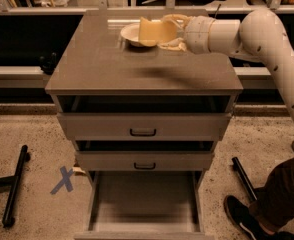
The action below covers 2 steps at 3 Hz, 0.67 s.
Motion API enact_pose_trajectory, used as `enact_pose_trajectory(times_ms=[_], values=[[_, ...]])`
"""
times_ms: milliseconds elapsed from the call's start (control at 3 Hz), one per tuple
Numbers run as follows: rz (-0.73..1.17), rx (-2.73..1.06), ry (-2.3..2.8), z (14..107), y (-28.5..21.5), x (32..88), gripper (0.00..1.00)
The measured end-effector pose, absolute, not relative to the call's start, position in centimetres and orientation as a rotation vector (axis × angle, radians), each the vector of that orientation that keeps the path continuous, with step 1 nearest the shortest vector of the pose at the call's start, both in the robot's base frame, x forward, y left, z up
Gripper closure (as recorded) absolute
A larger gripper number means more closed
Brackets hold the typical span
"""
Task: Pick sponge from bottom drawer and place on counter
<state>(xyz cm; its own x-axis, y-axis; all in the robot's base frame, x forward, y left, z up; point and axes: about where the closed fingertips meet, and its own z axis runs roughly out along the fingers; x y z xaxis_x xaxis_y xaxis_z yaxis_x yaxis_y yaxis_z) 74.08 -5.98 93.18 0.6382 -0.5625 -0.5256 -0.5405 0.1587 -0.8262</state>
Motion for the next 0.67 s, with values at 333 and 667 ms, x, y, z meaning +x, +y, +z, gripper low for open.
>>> enact_pose_trajectory(times_ms=[333,667], values=[[0.0,-1.487,0.979,93.0,-5.53,74.3,0.01],[0.002,-1.487,0.978,93.01,-5.51,74.28,0.0]])
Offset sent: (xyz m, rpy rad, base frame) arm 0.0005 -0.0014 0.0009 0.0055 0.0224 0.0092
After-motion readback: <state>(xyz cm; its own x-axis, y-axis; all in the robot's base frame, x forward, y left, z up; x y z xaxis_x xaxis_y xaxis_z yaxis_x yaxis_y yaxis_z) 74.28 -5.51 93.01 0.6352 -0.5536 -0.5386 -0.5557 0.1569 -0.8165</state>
